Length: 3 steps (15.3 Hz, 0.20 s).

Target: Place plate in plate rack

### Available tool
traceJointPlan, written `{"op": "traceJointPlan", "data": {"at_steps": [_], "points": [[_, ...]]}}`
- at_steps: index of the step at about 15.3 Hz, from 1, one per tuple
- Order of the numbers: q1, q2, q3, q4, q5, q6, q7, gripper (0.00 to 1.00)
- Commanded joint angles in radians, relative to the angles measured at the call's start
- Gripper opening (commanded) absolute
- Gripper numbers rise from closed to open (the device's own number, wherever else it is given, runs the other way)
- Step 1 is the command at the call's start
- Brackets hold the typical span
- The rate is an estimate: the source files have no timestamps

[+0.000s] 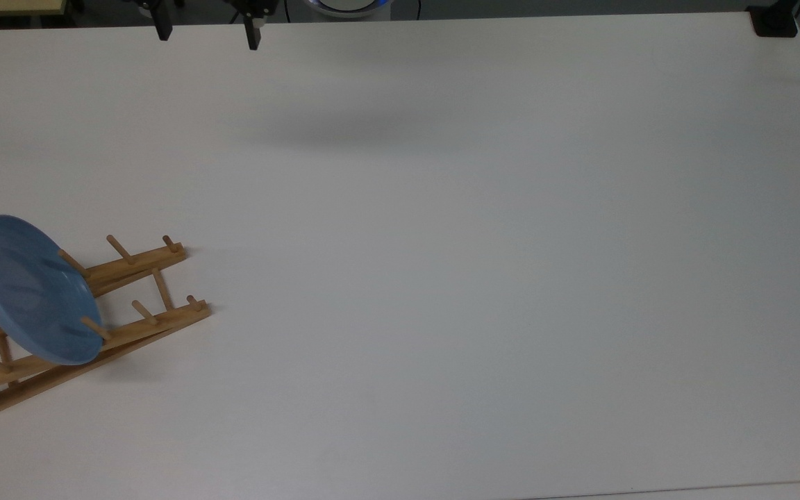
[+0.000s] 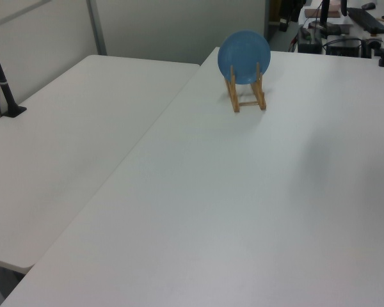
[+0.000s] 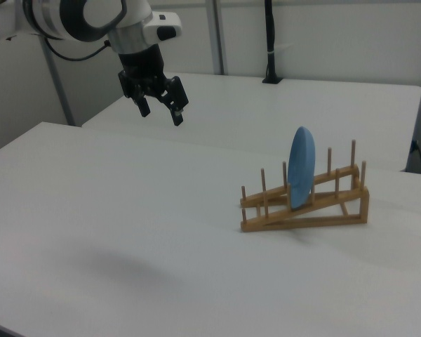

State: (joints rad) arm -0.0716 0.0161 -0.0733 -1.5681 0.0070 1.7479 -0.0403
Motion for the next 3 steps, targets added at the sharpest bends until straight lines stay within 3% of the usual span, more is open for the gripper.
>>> {"op": "traceJointPlan", "data": {"at_steps": [1, 3], "points": [[0.009, -0.025, -0.020, -0.035, 0.041, 0.021, -0.039, 1.00], [0.009, -0.025, -0.020, -0.033, 0.041, 0.018, -0.039, 1.00]]}}
